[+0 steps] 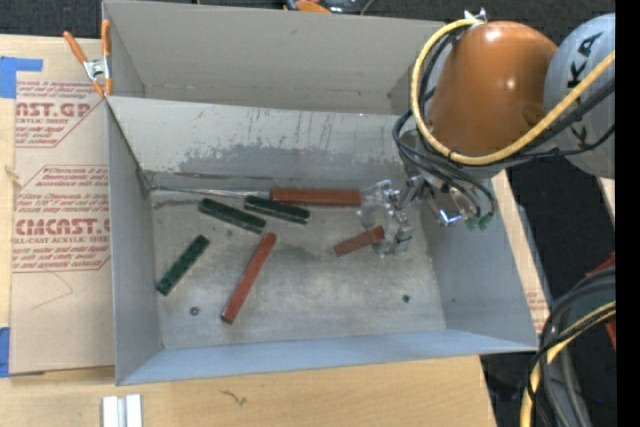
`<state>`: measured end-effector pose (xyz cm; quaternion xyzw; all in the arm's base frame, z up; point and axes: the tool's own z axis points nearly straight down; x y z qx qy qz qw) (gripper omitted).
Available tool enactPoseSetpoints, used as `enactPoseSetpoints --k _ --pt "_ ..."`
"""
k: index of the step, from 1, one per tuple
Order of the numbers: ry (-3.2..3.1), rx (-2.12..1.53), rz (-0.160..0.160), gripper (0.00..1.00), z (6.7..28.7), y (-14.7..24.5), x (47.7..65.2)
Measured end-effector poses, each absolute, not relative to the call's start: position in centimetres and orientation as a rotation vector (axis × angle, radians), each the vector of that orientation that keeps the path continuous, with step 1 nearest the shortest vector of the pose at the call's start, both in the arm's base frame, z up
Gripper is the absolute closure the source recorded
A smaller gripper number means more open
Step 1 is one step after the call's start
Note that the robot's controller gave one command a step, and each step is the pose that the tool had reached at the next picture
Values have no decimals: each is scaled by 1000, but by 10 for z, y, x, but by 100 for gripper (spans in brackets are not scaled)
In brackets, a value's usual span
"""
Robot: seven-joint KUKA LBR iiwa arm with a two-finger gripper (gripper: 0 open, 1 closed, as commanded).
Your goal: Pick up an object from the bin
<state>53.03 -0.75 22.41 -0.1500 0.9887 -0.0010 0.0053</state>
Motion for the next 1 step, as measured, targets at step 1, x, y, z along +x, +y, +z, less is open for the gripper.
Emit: enactPoseSetpoints --k 1 --pt "3108 -446 0 100 244 -13 496"
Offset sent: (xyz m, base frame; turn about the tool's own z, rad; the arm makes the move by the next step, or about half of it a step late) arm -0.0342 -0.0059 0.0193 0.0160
